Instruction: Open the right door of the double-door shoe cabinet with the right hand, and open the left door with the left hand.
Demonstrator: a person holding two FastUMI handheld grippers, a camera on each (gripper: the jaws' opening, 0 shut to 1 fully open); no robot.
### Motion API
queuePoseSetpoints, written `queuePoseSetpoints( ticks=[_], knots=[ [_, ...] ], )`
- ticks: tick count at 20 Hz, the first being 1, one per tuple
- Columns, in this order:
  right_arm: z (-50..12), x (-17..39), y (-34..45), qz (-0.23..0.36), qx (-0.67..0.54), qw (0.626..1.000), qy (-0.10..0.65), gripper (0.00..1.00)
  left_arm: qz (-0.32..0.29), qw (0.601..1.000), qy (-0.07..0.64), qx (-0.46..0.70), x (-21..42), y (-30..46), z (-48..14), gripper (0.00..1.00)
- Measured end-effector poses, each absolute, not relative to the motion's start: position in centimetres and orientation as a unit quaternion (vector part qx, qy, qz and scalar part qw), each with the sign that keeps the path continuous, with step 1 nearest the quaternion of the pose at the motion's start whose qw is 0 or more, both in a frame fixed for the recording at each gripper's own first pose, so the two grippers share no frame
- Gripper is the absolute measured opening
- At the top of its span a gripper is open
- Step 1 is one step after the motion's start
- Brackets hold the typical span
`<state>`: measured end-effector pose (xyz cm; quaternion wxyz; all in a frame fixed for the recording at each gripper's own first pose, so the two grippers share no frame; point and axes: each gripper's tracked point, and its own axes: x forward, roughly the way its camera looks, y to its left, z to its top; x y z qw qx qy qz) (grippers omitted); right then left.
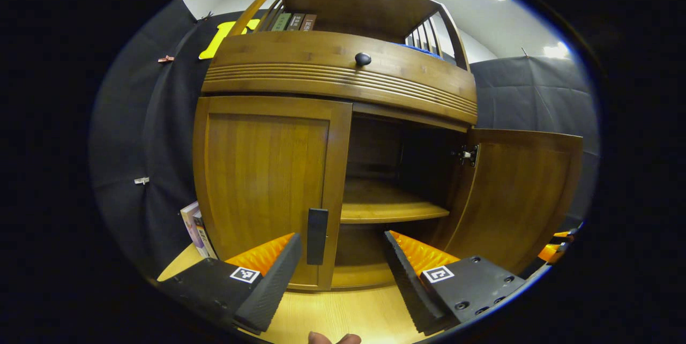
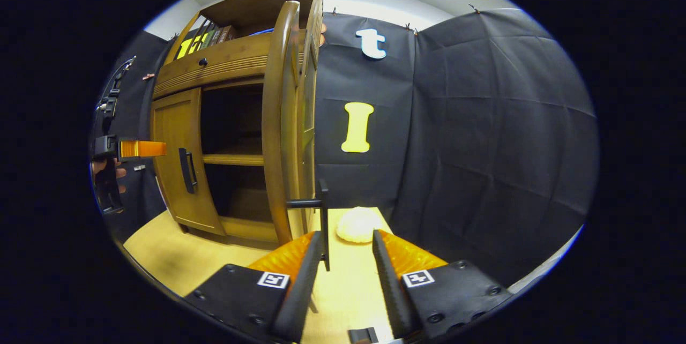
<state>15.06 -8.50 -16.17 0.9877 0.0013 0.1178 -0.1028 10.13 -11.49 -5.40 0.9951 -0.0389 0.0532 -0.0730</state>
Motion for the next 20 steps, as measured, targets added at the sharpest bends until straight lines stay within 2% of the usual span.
queuePoseSetpoints(
  ticks=[3, 4, 6, 9, 10, 11, 14, 15, 16, 17, 20],
  knots=[
    [-15.2, 15.4, -9.1, -0.128, 0.011, 0.987, 0.092, 0.91, -0.066, 0.996, 0.048, -0.039, 11.7, -11.1, -5.7, 0.92],
    [-14.8, 15.7, -9.3, -0.142, 0.017, 0.986, 0.082, 0.96, -0.062, 0.996, 0.045, -0.037, 12.2, -10.9, -5.9, 0.92],
    [-13.4, 15.9, -9.8, -0.165, 0.033, 0.984, 0.053, 1.00, -0.051, 0.997, 0.038, -0.034, 13.5, -10.2, -6.3, 0.92],
    [-10.3, 16.0, -10.8, -0.192, 0.059, 0.980, 0.002, 0.98, -0.028, 0.999, 0.020, -0.026, 15.6, -8.8, -6.8, 0.92],
    [-9.7, 16.2, -10.9, -0.191, 0.067, 0.979, -0.005, 0.97, -0.022, 0.999, 0.018, -0.024, 16.3, -8.6, -7.2, 0.94],
    [-9.5, 16.2, -10.8, -0.188, 0.072, 0.979, -0.006, 0.97, -0.018, 0.999, 0.017, -0.022, 16.9, -8.3, -7.5, 0.90],
    [-9.0, 16.1, -10.5, -0.176, 0.085, 0.981, -0.005, 0.98, -0.008, 1.000, 0.026, -0.013, 19.0, -7.7, -8.9, 0.89],
    [-9.1, 16.0, -10.7, -0.177, 0.079, 0.981, -0.005, 1.00, -0.007, 0.999, 0.030, -0.013, 19.8, -7.5, -9.5, 0.93],
    [-9.1, 16.0, -10.8, -0.177, 0.069, 0.982, -0.005, 0.98, -0.007, 0.999, 0.037, -0.014, 20.6, -7.7, -9.9, 0.89],
    [-9.3, 16.1, -10.9, -0.177, 0.060, 0.982, -0.002, 0.98, -0.009, 0.999, 0.042, -0.016, 21.0, -7.8, -10.3, 0.93],
    [-9.9, 16.0, -11.4, -0.180, 0.039, 0.983, 0.013, 0.98, -0.011, 0.998, 0.063, -0.029, 22.1, -8.3, -11.9, 0.89]
  ],
)
